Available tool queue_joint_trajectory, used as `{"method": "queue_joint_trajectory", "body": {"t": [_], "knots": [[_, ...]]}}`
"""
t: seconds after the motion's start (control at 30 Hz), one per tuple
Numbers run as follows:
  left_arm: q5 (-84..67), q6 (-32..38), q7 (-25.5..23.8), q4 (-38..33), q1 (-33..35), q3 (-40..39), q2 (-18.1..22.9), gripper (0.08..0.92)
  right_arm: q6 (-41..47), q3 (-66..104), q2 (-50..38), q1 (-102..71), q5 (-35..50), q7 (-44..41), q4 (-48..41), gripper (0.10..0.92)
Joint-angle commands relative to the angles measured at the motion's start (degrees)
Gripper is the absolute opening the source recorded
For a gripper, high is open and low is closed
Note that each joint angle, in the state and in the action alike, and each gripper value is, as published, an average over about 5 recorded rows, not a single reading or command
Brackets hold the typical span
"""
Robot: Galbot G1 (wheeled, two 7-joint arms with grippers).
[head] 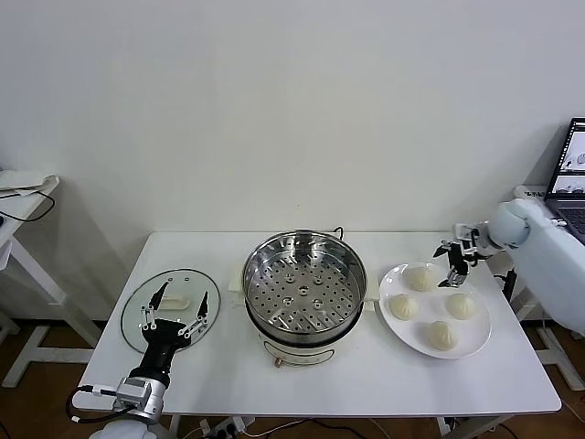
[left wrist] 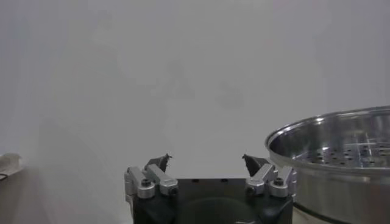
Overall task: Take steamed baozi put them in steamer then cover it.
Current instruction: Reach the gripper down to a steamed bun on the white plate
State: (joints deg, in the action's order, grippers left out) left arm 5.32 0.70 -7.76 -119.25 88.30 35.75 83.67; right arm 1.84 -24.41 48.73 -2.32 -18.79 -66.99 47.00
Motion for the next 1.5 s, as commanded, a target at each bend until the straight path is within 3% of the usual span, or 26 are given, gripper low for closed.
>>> {"method": "queue_joint_trajectory", "body": {"t": [0.03,1.0,1.27,1.5], "knots": [[0.05,0.14,-0.02,0.07,0.17,0.05,0.04,0.823,-1.78,-0.78,7.80,2.80,-8.39,-2.09,-10.20,0.823],[0.87,0.54,0.17,-0.61,0.76,-0.41,0.85,0.823,-4.08,4.98,11.48,0.53,-14.59,1.96,-14.42,0.820],[0.86,0.57,0.26,-0.63,0.66,-0.42,0.85,0.823,-4.24,4.83,11.29,0.37,-14.80,2.01,-14.17,0.700],[0.77,0.56,0.40,-0.99,0.57,-0.40,0.86,0.823,-4.46,4.76,10.86,0.13,-14.40,1.98,-13.06,0.671]]}}
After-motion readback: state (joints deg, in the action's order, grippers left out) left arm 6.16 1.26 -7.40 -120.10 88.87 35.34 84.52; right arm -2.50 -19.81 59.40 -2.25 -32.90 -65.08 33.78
